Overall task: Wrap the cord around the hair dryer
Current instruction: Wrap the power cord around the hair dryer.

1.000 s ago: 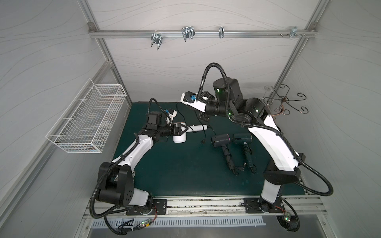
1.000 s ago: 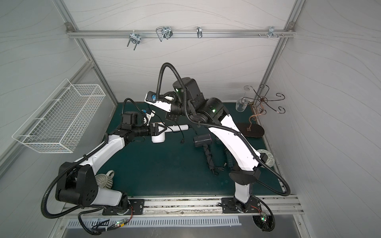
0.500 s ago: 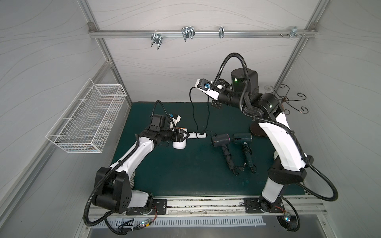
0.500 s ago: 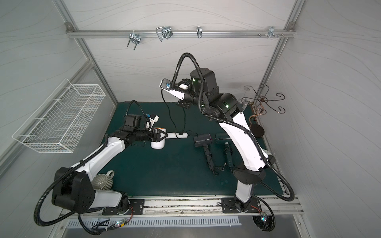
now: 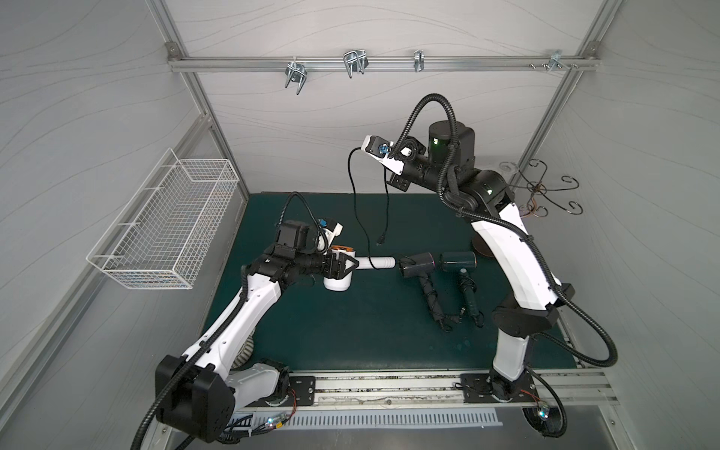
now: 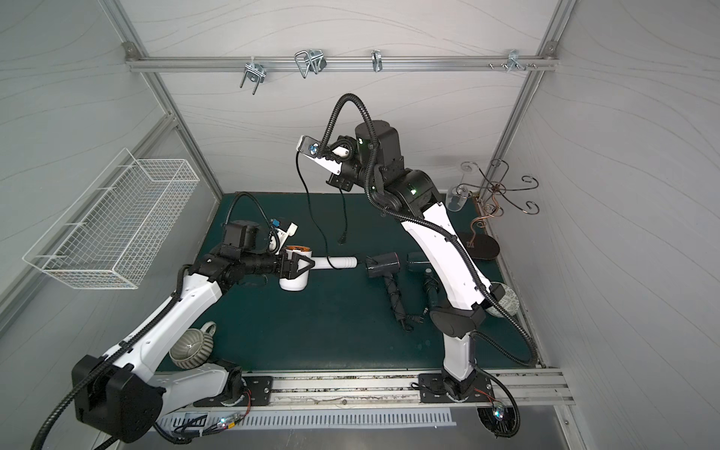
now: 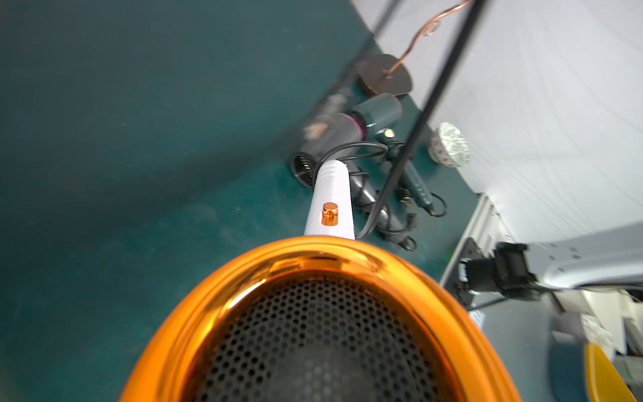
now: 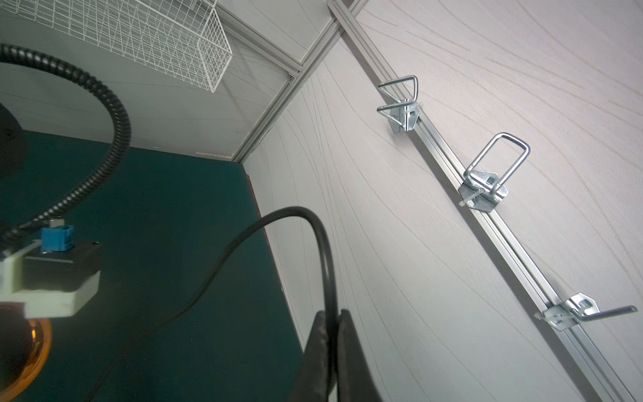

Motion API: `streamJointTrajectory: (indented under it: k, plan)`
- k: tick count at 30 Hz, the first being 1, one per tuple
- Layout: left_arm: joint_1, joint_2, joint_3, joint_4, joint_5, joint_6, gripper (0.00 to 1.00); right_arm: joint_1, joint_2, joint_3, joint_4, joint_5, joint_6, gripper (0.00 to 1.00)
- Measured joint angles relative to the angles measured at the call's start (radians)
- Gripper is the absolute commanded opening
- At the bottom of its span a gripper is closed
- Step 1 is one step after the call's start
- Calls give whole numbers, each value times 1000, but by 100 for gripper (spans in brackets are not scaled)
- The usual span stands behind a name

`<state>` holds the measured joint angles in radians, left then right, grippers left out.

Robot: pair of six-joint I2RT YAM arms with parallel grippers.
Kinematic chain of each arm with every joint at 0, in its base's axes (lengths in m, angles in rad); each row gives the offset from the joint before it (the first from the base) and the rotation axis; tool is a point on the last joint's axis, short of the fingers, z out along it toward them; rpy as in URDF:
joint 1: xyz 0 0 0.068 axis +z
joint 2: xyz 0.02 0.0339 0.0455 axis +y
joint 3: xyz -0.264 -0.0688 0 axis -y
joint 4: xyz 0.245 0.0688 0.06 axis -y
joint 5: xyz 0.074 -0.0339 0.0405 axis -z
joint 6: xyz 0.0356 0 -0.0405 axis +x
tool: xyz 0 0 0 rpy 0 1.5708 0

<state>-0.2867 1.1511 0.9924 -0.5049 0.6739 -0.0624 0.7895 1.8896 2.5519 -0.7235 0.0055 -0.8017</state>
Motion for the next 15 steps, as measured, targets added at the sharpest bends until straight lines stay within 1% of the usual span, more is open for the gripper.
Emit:
streamJointTrajectory:
  k: [3,7,11,15]
  plan:
    - [-9,-41,0,-6,74,-23,0,-21,16,-11,16,-40,18,0]
    - [-11,-74,10,2,173,-70,0,-68,29,-68,19,-111,59,0]
    - [-11,-79,51,9,241,-106,0,-126,35,-173,10,-214,120,0]
    - [-11,-79,128,11,289,-123,0,-195,37,-288,-12,-331,192,0]
